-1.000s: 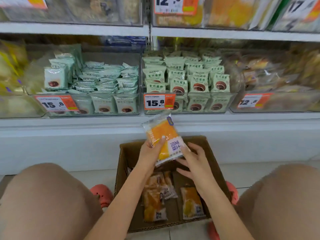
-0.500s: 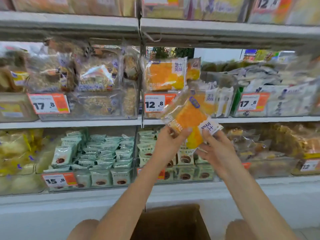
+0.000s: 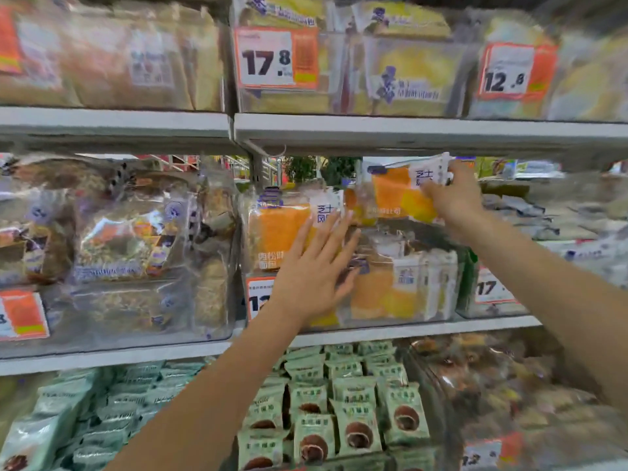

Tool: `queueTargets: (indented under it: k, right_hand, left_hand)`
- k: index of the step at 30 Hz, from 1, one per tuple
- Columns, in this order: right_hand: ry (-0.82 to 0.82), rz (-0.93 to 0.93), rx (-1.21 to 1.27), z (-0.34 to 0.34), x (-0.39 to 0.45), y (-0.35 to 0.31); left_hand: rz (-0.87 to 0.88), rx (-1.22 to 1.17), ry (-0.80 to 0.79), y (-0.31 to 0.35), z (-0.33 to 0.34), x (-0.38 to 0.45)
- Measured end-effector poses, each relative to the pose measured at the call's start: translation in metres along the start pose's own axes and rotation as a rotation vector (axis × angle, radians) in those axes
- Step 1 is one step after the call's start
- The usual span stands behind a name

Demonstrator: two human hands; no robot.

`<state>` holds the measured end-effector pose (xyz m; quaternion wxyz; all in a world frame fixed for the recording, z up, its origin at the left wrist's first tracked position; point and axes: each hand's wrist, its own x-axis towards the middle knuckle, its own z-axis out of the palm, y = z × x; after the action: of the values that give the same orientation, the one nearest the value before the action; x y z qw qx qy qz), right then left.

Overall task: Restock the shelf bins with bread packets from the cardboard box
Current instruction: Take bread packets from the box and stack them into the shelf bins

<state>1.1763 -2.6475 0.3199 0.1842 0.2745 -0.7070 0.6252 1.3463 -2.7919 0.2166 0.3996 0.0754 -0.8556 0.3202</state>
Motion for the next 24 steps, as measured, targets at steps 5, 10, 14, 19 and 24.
queueTargets:
  k: [5, 10, 14, 19, 24]
  right_hand:
    - [-0.152, 0.007, -0.126, 0.057, 0.038, 0.014]
    - [-0.326, 0.124, -0.063, 0.104, 0.068, 0.052]
    - [-0.34, 0.021, -0.281, 0.118, 0.076, 0.062]
    - [-0.35, 0.035, -0.447, 0.112, 0.072, 0.06]
    - [-0.353, 0.116, -0.486, 0.109, 0.07, 0.062]
  left_hand:
    - [0.021, -0.002, 0.083, 0.0, 0.006, 0.0]
    - [0.029, 0.01, 0.107, 0.0, 0.01, 0.0]
    - [0.039, 0.026, 0.129, 0.0, 0.012, 0.0]
    - [0.037, 0.029, 0.129, 0.0, 0.012, 0.0]
    - [0.034, 0.026, 0.109, 0.0, 0.011, -0.001]
